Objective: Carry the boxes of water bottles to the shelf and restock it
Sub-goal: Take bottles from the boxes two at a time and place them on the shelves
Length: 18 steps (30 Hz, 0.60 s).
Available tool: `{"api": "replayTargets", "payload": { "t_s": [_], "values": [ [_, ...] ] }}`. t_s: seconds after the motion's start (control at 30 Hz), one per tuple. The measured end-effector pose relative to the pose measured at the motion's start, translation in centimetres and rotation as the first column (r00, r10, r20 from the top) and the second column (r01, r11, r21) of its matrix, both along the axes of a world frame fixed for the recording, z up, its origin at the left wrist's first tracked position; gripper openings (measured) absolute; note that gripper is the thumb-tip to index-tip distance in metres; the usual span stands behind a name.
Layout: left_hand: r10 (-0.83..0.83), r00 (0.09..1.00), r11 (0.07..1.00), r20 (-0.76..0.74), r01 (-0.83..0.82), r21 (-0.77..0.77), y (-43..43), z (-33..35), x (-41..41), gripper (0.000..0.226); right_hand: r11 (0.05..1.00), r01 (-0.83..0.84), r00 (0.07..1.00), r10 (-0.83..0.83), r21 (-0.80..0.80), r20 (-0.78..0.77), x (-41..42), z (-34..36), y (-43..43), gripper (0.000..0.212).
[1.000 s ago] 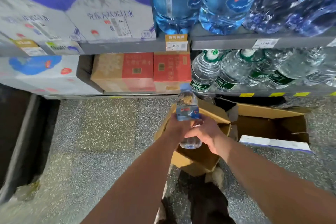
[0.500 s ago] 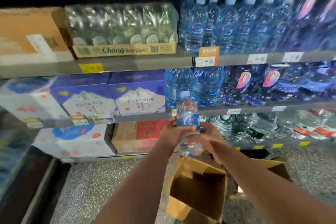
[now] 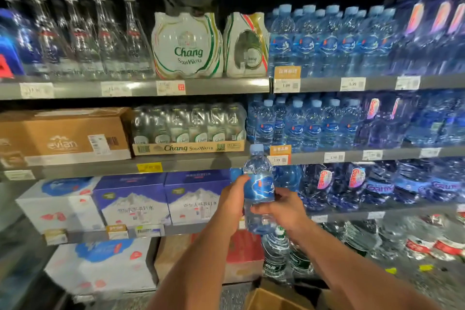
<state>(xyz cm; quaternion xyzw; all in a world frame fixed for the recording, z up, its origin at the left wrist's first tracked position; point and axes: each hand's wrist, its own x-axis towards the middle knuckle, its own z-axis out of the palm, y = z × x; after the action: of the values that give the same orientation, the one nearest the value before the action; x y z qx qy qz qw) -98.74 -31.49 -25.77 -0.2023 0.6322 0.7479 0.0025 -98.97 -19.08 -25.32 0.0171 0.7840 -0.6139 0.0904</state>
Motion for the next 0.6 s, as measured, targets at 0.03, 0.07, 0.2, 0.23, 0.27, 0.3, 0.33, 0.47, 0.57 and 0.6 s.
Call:
{"api": "replayTargets", "payload": {
  "t_s": [0.03, 0.07, 0.2, 0.23, 0.27, 0.3, 0.33, 0.47, 0.57, 0.6],
  "values": [
    [0.005, 1.000, 1.000, -0.002, -0.005, -0.009, 0.0, 0.3, -0.5, 0.034, 1.000, -0.002, 1.000, 0.002, 0.002, -0.002, -0.3, 0.4, 0.0, 0.080],
    [0.016, 1.000, 1.000, -0.006, -0.016, -0.015, 0.0, 0.7, -0.8, 0.035, 1.000, -0.005, 1.000, 0.005, 0.004, -0.005, -0.7, 0.7, 0.0, 0.081],
    [0.036, 0.999, 0.999, -0.004, -0.037, -0.035, 0.4, 1.8, -2.9, 0.039, 0.998, -0.028, 1.000, 0.028, 0.060, -0.006, -2.8, 1.9, 0.6, 0.071],
    [0.040, 0.999, 0.998, 0.004, -0.039, -0.051, 0.6, 2.0, -3.5, 0.041, 0.995, -0.036, 0.999, 0.037, 0.089, -0.006, -3.4, 2.2, 0.9, 0.067],
    [0.051, 0.999, 0.997, 0.002, -0.051, -0.049, 0.8, 2.2, -4.1, 0.042, 0.993, -0.041, 0.999, 0.042, 0.110, -0.007, -4.1, 2.4, 1.1, 0.066],
    [0.058, 0.998, 0.998, 0.000, -0.058, -0.040, 1.0, 2.3, -4.8, 0.043, 0.991, -0.041, 0.999, 0.043, 0.124, -0.011, -4.9, 2.5, 1.3, 0.067],
    [0.063, 0.998, 0.998, -0.008, -0.063, -0.030, 1.3, 2.5, -5.4, 0.043, 0.990, -0.045, 0.999, 0.048, 0.131, -0.020, -5.7, 2.5, 1.4, 0.071],
    [0.103, 0.994, 0.992, -0.049, -0.106, -0.067, 2.4, 3.4, -8.3, 0.050, 0.990, -0.067, 0.996, 0.074, 0.124, -0.055, -9.8, 2.6, 2.1, 0.085],
    [0.144, 0.988, 0.985, -0.054, -0.149, -0.090, 3.0, 4.2, -11.1, 0.052, 0.982, -0.087, 0.992, 0.100, 0.170, -0.072, -12.8, 3.7, 2.6, 0.074],
    [0.165, 0.984, 0.982, -0.061, -0.170, -0.080, 3.1, 4.4, -11.9, 0.052, 0.978, -0.093, 0.990, 0.111, 0.189, -0.086, -13.9, 4.1, 2.8, 0.068]
  ]
}}
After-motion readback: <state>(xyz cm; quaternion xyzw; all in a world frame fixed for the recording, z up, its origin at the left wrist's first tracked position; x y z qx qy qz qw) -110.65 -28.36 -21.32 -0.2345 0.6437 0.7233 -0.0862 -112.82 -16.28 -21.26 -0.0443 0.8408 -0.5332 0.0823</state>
